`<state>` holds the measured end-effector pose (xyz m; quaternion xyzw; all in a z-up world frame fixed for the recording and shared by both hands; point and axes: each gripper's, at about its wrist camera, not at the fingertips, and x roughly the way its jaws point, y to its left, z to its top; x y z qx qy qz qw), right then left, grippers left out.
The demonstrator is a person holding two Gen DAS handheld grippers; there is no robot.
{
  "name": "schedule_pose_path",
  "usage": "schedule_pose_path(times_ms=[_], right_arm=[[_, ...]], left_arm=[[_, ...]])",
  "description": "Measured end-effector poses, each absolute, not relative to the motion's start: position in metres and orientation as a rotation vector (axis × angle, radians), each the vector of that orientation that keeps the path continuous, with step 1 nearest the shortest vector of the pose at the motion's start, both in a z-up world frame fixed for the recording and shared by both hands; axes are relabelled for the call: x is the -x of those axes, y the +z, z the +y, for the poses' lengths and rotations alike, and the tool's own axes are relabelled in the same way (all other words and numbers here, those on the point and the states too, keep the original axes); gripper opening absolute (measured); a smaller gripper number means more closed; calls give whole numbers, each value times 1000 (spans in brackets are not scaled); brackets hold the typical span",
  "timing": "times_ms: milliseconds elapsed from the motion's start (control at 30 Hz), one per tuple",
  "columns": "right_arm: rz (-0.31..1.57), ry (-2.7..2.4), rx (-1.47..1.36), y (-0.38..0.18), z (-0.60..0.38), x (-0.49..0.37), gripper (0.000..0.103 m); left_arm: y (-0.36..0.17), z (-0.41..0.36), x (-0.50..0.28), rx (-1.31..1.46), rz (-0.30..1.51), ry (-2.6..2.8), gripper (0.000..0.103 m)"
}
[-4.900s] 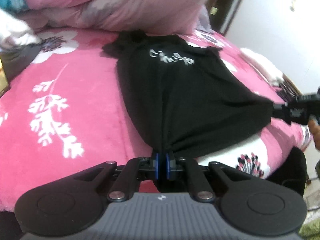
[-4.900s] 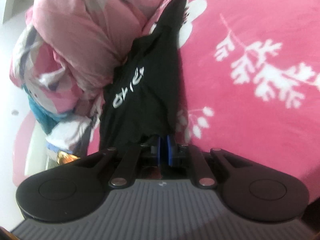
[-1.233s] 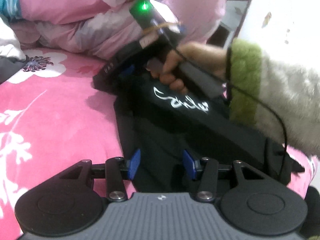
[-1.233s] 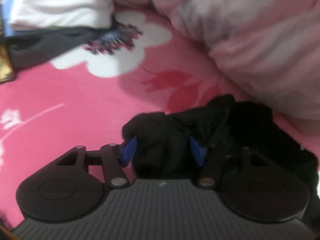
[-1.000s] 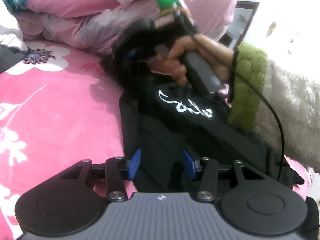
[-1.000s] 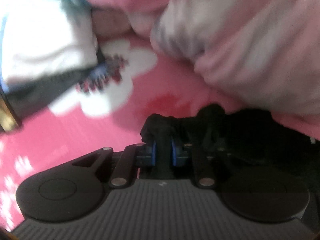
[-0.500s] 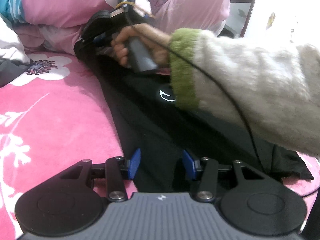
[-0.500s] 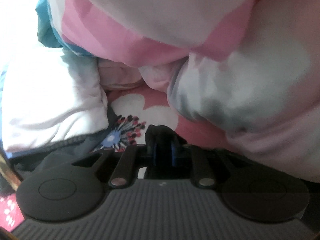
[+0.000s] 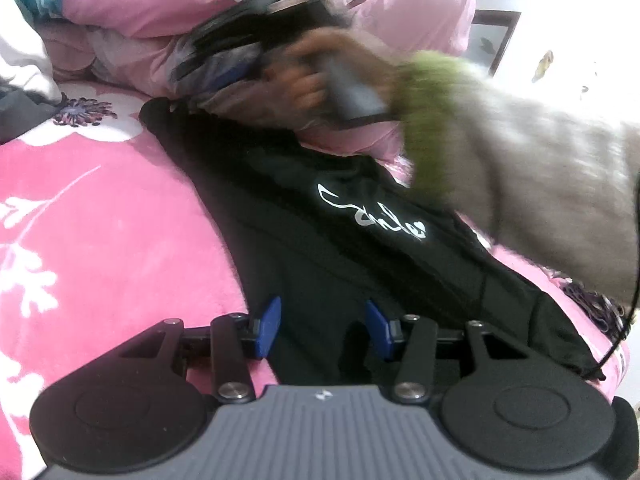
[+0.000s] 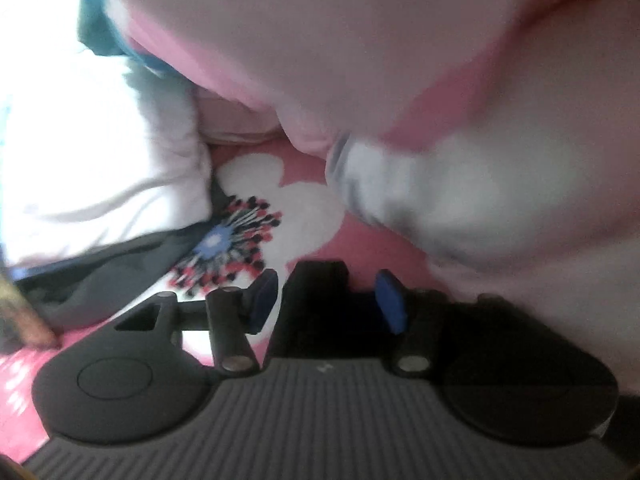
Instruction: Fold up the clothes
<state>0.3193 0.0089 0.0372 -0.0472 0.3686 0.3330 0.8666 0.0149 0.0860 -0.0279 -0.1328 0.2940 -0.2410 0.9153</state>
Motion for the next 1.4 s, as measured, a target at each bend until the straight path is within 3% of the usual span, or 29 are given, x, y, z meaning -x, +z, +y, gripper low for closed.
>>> schedule_pose_path(times_ms=[300, 500, 767, 800, 833, 1000, 1400], right_arm=[[672, 431, -159, 124, -234, -219, 58], [867, 53, -369, 62, -372, -225, 55], [923, -129, -421, -21, -431, -291, 54], [912, -119, -412, -23, -430, -292, 43], [901, -108, -404, -24, -429, -292, 1], [752, -35, -460, -8, -428, -286, 2], [714, -85, -635, -25, -458, -318, 6]], left_arm=[[-29, 85, -17, 266, 602, -489, 49], [-30, 88, -17, 293, 599, -497, 49], [-33, 91, -21, 322, 596, -507, 49], [-34, 92, -21, 332, 596, -510, 49], [-35, 94, -22, 341, 595, -512, 49], [-37, 94, -22, 347, 588, -512, 49], [-37, 92, -20, 331, 584, -499, 47]])
